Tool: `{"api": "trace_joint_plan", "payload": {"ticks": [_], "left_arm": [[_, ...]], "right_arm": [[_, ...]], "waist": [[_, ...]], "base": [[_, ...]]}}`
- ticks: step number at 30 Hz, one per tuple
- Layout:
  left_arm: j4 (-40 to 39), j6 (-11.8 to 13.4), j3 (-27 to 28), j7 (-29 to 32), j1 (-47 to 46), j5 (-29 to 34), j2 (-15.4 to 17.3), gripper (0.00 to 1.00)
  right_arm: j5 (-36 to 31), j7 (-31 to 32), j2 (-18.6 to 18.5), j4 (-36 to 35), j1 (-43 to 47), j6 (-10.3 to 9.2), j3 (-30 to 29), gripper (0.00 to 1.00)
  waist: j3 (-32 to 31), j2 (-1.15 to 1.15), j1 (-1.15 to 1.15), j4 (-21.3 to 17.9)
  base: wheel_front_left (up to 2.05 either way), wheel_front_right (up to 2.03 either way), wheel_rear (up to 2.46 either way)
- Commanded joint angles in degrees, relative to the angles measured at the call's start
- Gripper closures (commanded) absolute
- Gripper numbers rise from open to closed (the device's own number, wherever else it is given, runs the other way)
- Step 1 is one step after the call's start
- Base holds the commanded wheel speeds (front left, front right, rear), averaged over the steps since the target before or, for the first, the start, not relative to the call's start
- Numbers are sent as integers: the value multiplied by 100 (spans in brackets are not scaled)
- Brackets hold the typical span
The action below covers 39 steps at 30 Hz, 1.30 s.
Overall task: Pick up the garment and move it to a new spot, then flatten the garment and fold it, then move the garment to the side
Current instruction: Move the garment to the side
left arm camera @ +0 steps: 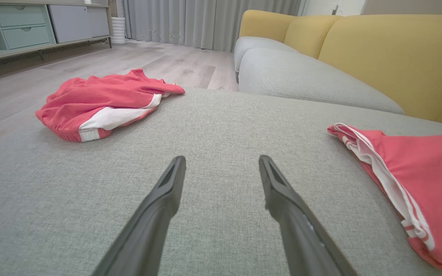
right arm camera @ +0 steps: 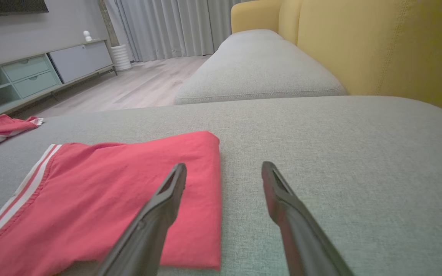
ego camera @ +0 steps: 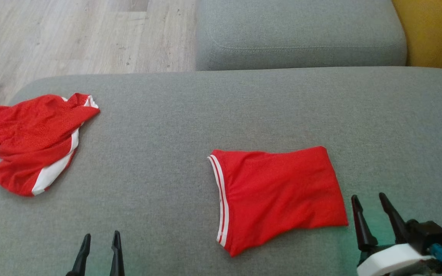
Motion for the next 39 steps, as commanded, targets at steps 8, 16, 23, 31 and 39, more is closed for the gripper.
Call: {"api": "trace_joint_plan", "payload": {"ticks": [8, 16, 23, 31, 39], "left_arm": [[-217, 6, 122, -55, -220, 0, -14, 0], [-160, -25, -28, -55, -282, -27, -14, 0], [-180, -17, -74, -55, -359, -35, -14, 0], [-192, -35, -169, -55, -556, -17, -14, 0], [-389, -79, -151, -55, -851, 124, 3, 0]], "right_arm": [[1844, 1220, -699, -589, -851, 39, 471, 0], [2597, 3002, -1102, -163, -1271, 39, 701, 0], [2704, 3332, -942, 675, -1567, 39, 901, 0], [3413, 3419, -847, 960, -1995, 39, 1362, 100], [2817, 2521, -2027, 1234, -3151, 39, 1124, 100]], "waist": [[145, 0, 0, 37], [279, 0, 0, 249], [413, 0, 0, 384], [633, 0, 0, 380], [1381, 0, 0, -359]], "base": [[0, 0, 0], [0, 0, 0], [0, 0, 0], [0, 0, 0], [0, 0, 0]]}}
